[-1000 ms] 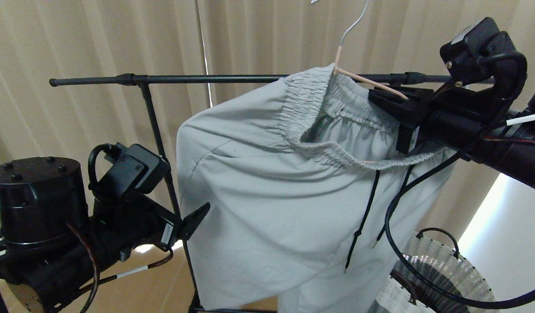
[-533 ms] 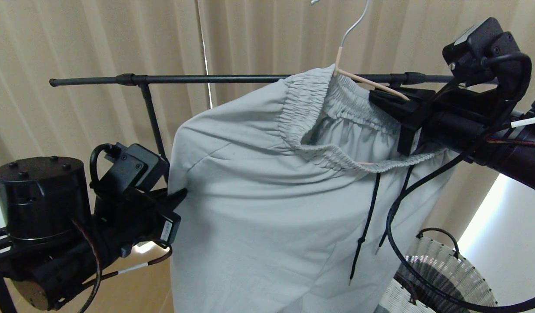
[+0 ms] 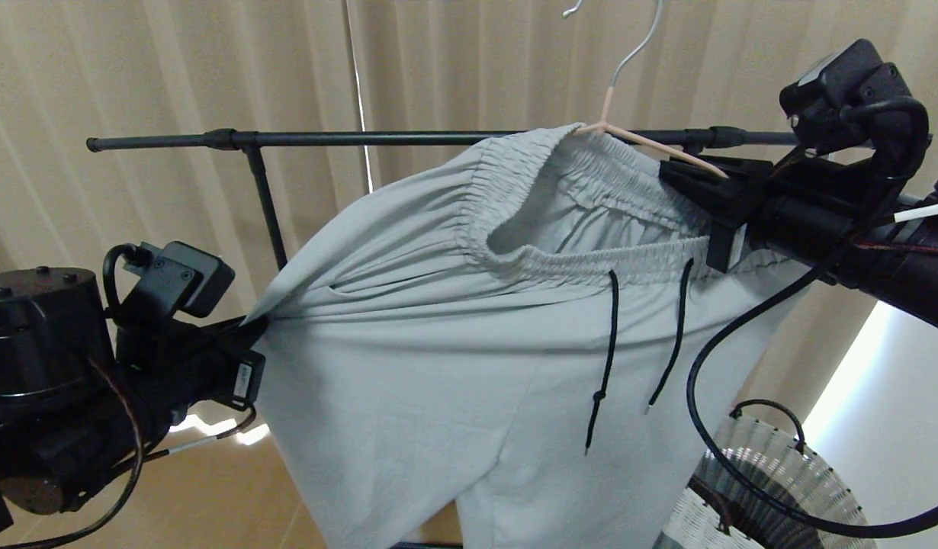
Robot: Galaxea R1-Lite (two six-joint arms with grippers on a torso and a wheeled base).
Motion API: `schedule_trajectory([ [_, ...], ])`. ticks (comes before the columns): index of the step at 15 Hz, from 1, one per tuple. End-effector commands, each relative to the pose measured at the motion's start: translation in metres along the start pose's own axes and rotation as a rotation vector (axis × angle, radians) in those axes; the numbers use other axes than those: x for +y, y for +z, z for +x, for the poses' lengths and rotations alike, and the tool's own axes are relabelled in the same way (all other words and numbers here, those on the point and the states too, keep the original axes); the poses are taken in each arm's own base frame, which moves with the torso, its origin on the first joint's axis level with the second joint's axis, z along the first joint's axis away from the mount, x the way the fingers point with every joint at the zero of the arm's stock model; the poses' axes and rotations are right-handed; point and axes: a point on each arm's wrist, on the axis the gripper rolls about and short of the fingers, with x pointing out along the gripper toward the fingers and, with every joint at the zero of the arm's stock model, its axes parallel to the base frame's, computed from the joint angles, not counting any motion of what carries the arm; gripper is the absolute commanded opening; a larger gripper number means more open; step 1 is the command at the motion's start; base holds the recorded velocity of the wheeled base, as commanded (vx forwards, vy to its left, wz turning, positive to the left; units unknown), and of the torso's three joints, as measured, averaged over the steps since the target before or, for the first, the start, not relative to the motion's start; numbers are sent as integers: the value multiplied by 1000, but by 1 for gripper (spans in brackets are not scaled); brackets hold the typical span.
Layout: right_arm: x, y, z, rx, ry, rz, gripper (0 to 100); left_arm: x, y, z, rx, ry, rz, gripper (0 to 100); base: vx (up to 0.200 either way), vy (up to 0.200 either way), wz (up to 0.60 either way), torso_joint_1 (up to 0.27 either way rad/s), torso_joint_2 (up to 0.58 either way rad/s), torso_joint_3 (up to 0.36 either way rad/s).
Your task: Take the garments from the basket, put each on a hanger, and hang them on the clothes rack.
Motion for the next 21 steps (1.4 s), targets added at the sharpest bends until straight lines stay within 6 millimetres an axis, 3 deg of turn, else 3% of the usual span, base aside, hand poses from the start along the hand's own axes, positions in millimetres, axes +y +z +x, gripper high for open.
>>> schedule_trajectory([
  [1, -2, -1, 0, 7, -10, -2, 0, 9, -5, 2, 24, 40, -10, 0, 0, 0, 0, 0, 0, 0],
  [8, -3, -2, 1, 11, -13, -5, 0, 5, -2, 0, -12, -31, -17, 0, 0, 0, 0, 0, 0, 0],
  [9, -3, -2, 1, 13, -12, -5, 0, 4, 1, -3, -30, -51, -18, 100, 0, 0, 0, 0, 0, 0],
  [13, -2, -6, -1, 87, -27, -5, 0, -6, 9, -15, -95, -160, -77, 100, 0, 0, 0, 0, 0, 0],
  [15, -1, -11, -3, 155, -63, -9, 0, -1, 18, -36, -189, -232, -123, 100, 0, 0, 0, 0, 0, 0],
  [17, -4, -14, -5, 194, -87, -10, 0, 2, 14, -46, -200, -217, -133, 100, 0, 0, 0, 0, 0, 0],
  [21, -15, -28, -17, 386, -141, -22, 0, 0, -20, -61, -158, -202, -154, 100, 0, 0, 0, 0, 0, 0],
])
